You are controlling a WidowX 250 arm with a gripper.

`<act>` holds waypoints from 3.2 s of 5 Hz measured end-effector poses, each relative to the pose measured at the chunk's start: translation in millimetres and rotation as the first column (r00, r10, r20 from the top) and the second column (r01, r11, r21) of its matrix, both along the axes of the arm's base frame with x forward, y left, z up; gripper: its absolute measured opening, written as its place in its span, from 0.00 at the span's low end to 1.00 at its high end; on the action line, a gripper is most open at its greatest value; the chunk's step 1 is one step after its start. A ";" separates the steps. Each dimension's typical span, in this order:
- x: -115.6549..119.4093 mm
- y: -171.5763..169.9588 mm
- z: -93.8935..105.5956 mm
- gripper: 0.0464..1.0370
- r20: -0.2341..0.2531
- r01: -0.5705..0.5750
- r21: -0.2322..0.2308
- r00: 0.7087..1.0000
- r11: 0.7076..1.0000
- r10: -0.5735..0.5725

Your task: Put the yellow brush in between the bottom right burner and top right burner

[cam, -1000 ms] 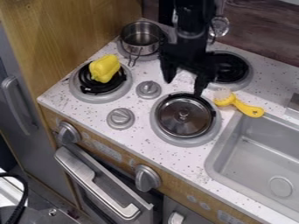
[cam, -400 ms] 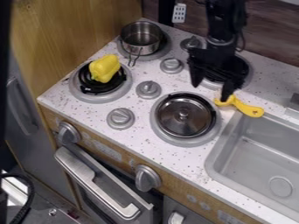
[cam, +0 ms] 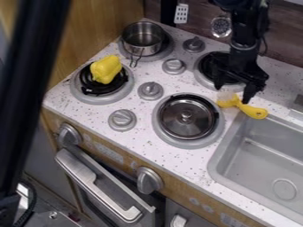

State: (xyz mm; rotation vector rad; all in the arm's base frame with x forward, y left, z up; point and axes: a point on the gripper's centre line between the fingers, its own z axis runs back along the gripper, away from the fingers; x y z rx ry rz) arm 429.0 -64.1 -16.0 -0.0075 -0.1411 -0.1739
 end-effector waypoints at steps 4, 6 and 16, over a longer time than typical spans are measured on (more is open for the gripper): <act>35.6 15.4 -33.3 0.66 -0.050 0.001 0.023 0.999 1.000 0.000; 21.6 17.1 -28.6 0.17 -0.058 0.029 -0.003 0.998 1.000 -0.029; 15.0 53.8 9.1 0.42 0.051 -0.036 0.000 0.998 0.999 0.036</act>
